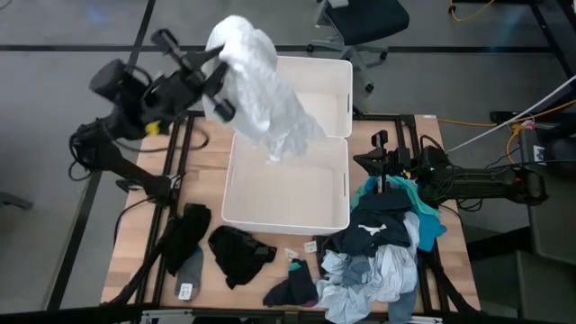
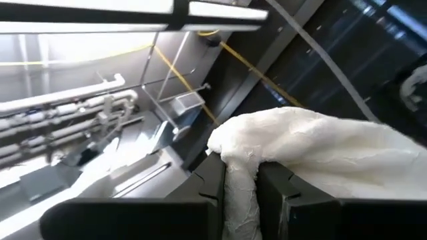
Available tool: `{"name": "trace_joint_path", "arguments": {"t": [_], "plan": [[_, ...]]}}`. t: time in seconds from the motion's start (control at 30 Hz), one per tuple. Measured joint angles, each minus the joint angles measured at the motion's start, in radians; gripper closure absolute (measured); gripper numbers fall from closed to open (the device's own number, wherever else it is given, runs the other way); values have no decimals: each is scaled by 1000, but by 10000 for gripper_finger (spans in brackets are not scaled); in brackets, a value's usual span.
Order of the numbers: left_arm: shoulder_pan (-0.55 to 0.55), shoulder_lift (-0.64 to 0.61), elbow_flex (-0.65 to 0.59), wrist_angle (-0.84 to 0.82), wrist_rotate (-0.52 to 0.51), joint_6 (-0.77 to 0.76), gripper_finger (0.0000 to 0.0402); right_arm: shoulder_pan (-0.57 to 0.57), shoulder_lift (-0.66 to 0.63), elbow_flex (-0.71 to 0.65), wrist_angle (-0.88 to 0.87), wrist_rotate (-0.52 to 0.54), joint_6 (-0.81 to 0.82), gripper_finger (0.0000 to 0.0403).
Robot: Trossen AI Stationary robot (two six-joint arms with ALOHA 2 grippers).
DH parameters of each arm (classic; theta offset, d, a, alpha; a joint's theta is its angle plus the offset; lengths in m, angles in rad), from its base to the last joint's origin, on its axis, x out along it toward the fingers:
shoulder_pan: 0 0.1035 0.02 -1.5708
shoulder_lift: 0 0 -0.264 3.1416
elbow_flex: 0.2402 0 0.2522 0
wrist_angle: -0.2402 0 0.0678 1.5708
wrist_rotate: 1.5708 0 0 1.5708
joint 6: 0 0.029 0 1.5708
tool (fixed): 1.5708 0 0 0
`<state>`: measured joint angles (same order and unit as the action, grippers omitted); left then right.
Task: Sort clothes
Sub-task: Put the white gown into the top white bin
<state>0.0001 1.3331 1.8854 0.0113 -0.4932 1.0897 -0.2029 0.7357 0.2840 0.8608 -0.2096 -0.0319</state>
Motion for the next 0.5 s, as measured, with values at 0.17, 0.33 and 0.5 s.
{"name": "trace_joint_path", "arguments": {"t": [0.17, 0.33, 0.5], "plan": [[195, 43, 0, 33, 99, -85, 364, 0, 0, 0, 0, 0, -3, 386], [343, 103, -1, 64, 197, -158, 365, 0, 0, 0, 0, 0, -4, 386], [453, 174, -1, 64, 207, -192, 362, 0, 0, 0, -5, 0, -4, 386]]}}
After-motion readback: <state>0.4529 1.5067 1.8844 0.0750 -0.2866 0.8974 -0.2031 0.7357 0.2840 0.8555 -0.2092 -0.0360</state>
